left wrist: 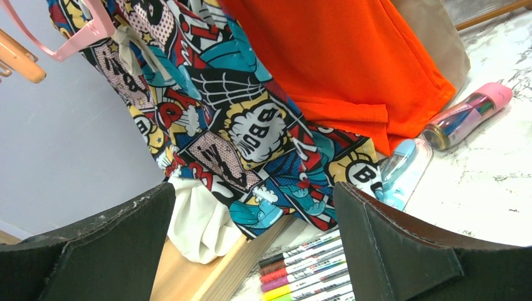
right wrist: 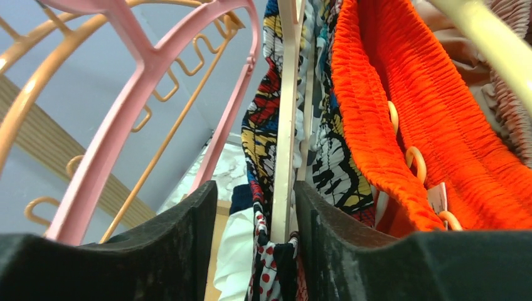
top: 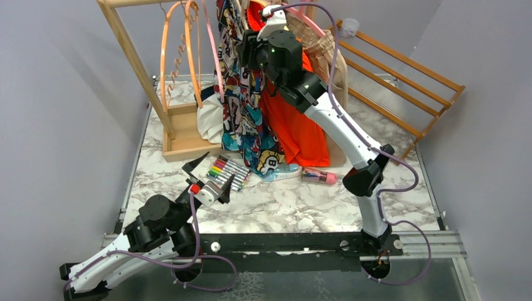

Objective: Place the shorts on the hanger
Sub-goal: Place the hanger at the clothesline, then adjust the hanger on the clothesline.

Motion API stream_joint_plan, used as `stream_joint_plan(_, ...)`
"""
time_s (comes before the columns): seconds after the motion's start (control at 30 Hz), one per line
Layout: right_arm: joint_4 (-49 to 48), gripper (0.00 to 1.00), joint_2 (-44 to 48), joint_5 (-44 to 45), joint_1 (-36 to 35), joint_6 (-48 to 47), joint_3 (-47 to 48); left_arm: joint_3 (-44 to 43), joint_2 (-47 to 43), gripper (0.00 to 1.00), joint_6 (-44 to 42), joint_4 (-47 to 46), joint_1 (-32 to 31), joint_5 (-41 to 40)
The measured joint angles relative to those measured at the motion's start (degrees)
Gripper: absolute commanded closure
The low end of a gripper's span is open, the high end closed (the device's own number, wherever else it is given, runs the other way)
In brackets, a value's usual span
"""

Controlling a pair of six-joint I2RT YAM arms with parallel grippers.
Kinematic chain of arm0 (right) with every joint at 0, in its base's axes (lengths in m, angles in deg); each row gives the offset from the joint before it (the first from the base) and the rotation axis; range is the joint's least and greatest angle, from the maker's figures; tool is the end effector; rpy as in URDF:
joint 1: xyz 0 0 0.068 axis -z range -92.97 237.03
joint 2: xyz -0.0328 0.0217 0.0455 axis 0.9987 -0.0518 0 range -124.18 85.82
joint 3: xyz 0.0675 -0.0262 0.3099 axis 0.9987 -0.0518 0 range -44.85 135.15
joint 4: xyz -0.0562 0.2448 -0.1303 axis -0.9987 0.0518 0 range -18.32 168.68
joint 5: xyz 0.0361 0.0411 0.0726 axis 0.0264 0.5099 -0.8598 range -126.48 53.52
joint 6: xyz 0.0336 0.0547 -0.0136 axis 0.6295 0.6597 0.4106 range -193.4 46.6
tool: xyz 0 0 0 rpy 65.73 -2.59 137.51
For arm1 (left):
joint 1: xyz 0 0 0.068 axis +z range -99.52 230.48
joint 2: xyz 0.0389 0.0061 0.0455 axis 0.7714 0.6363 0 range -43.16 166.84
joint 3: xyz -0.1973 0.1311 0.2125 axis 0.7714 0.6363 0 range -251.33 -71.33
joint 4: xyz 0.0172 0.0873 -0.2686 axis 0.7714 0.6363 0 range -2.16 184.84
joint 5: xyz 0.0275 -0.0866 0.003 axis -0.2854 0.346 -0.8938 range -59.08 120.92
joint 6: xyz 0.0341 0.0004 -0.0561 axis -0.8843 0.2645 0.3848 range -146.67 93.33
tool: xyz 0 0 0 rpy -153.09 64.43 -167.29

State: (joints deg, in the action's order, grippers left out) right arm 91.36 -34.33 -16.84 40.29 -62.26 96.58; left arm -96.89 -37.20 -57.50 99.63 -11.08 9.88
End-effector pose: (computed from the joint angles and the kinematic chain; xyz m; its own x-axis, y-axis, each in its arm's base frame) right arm 0.3734 0.3714 0.5388 -0.0693 0.1918 -0.9790 -0.4509 0.8694 0.2023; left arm 0.0469 -0.0476 0.3086 0.3892 0.2854 -0.8758 0.5262 0.7115 0.4657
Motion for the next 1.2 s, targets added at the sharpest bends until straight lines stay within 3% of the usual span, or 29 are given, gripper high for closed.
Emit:
stream_joint_plan(0.23, 4.35, 0.29, 5.99, -3.45, 0.00, 0.42, -1.57, 0.00, 0.07, 0.01, 0.00, -0.02, 0.00, 0.09)
stream_joint_plan(0.37, 8.07, 0.29, 10.84, -4.83, 0.00, 0.20, -2.14, 0.00, 0.15, 0.01, 0.00, 0.00, 0.00, 0.20)
stream_joint_plan(0.57, 11.43, 0.29, 19.41, -6.95, 0.00, 0.15, -10.21, 0.00, 0.15, 0.01, -0.04, 0.02, 0.00, 0.24)
stream_joint_plan(0.83, 14.51, 0.30, 19.91, -9.66, 0.00, 0.44, -17.35, 0.00, 0.15, 0.01, -0.04, 0.02, 0.00, 0.48)
stream_joint_plan(1.0, 14.75, 0.34, 18.49, -9.57, 0.00, 0.37, -19.06, 0.00, 0.15, 0.01, -0.04, 0.09, 0.00, 0.50)
stream_joint_plan(1.2, 14.80, 0.60, 16.87, -8.74, 0.09, -0.57, -18.73, 0.00, 0.13, 0.01, -0.04, 0.13, 0.00, 0.50)
